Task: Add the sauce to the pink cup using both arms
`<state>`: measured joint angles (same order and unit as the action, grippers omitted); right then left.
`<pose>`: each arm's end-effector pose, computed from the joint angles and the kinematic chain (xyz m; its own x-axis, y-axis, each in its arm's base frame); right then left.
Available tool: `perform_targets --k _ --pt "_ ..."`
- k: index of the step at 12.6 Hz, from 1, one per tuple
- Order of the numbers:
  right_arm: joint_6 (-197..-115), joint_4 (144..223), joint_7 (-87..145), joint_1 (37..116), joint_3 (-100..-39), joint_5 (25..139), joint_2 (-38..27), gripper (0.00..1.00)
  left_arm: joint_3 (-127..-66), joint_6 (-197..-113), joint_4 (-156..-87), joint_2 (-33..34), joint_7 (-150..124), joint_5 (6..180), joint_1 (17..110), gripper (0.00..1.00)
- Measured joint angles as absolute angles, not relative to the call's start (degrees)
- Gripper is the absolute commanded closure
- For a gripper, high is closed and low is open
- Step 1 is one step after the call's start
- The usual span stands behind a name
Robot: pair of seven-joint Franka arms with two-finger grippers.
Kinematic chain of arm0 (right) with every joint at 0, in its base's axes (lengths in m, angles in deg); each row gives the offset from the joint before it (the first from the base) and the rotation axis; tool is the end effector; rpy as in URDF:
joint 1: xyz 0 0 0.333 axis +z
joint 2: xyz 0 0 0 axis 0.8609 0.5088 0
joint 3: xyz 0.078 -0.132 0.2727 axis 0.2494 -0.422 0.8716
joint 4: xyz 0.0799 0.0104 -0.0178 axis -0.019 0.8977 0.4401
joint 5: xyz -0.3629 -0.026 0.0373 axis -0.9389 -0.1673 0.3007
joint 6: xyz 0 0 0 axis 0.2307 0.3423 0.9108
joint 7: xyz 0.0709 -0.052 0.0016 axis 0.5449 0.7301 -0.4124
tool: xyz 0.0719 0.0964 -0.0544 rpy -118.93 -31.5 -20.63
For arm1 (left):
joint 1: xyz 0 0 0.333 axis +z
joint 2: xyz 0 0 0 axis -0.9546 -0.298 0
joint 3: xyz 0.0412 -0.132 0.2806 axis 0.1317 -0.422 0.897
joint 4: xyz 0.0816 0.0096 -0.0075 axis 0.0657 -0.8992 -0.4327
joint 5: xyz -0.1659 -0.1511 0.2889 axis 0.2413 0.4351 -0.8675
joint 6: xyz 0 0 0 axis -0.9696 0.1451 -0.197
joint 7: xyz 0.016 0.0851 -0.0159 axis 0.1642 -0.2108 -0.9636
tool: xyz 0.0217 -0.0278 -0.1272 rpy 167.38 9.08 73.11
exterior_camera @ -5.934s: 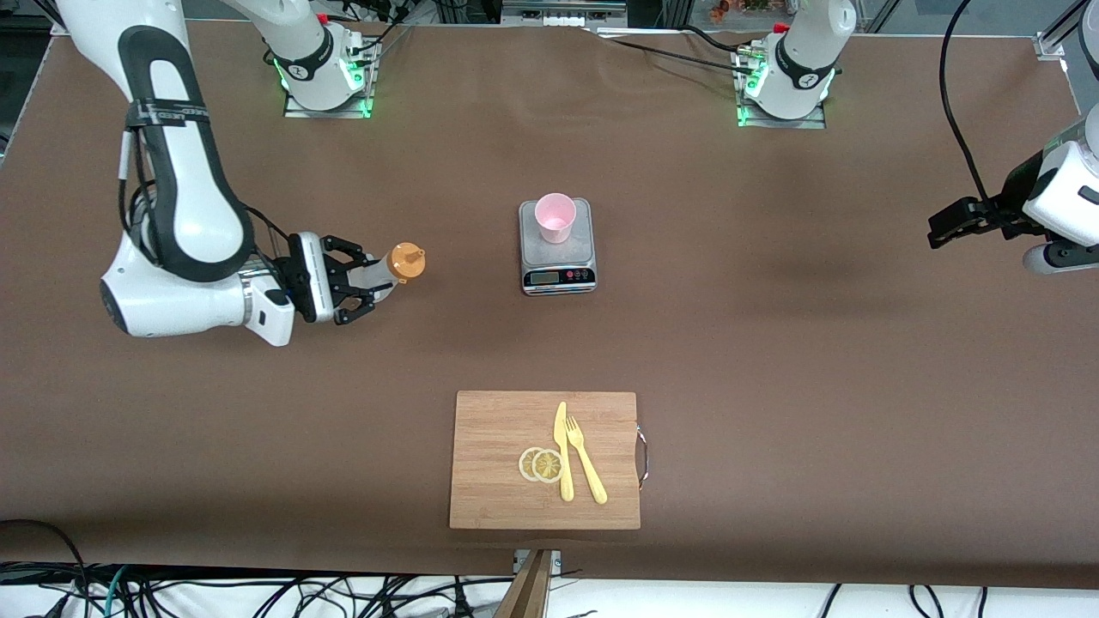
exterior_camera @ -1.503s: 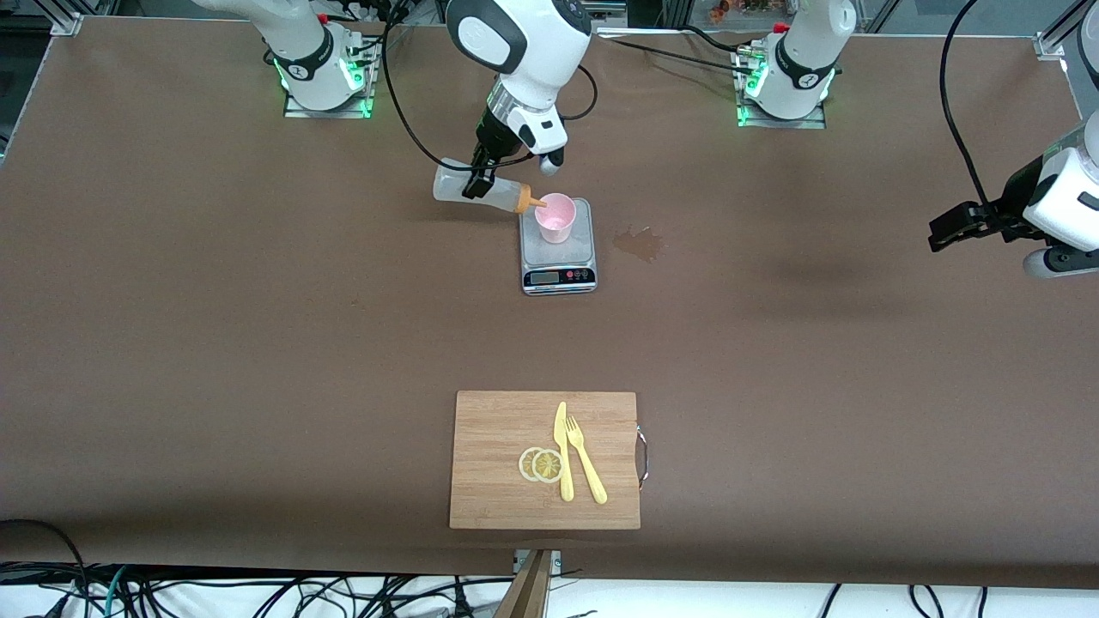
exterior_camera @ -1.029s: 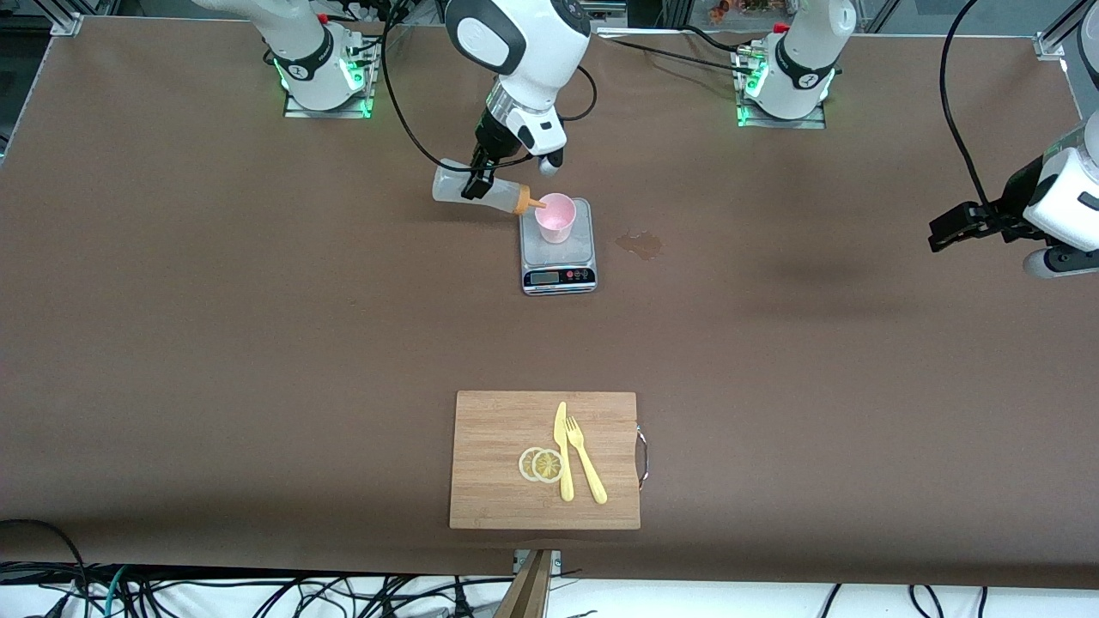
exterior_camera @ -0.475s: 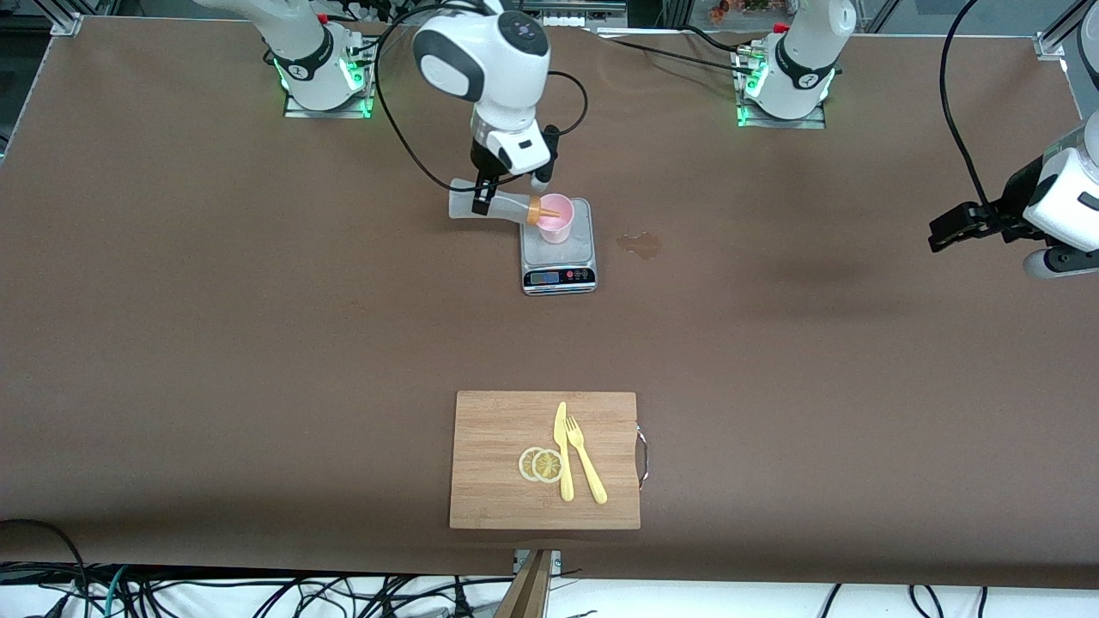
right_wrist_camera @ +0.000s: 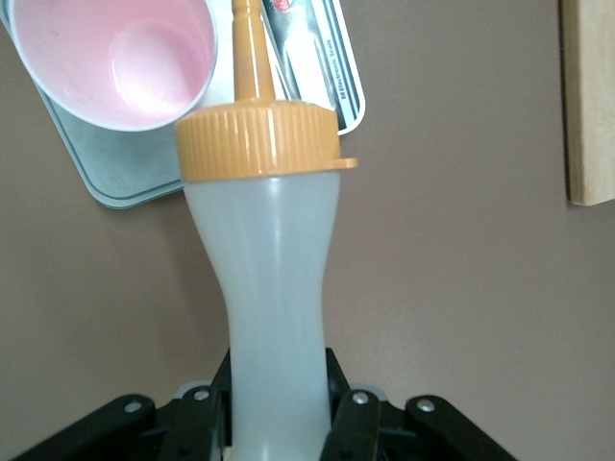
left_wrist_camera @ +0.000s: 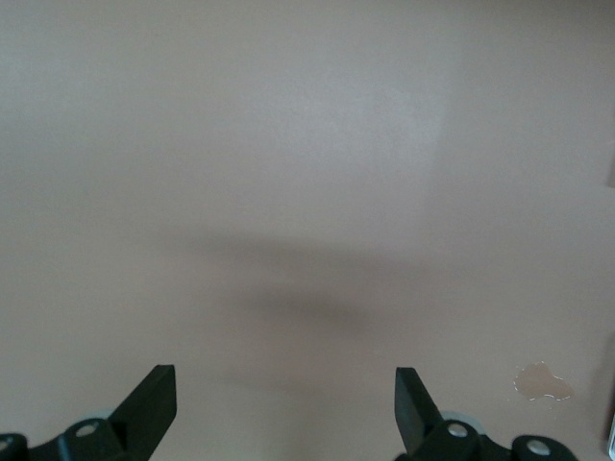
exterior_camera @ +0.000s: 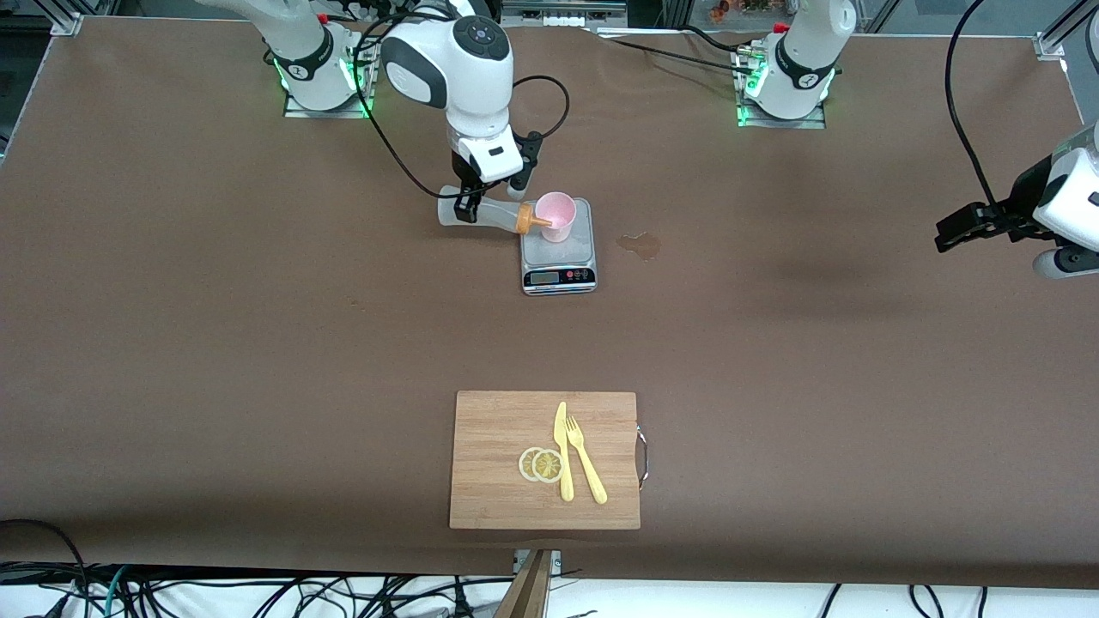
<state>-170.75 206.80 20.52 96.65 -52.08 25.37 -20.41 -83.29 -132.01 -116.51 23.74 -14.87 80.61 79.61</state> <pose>0.3653 0.3959 0.3247 0.2632 0.9602 -0.0937 0.9479 -0.2393 0.2101 0.5387 0.0248 0.5404 0.9826 0.1762 -0.0580 0.1728 -0.9831 -0.0596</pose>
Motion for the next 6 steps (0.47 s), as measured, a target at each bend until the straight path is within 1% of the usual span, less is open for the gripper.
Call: perform_targets --k 4,6 --pt "-175.03 210.84 19.64 95.02 -52.07 31.30 -24.24 0.89 -83.33 -132.60 -116.07 23.75 -14.87 80.61 79.76 0.00" --pt "-176.61 212.38 14.84 92.98 -52.08 36.36 -25.33 0.89 -83.33 -132.92 -116.06 23.73 -14.87 80.61 79.79 0.00"
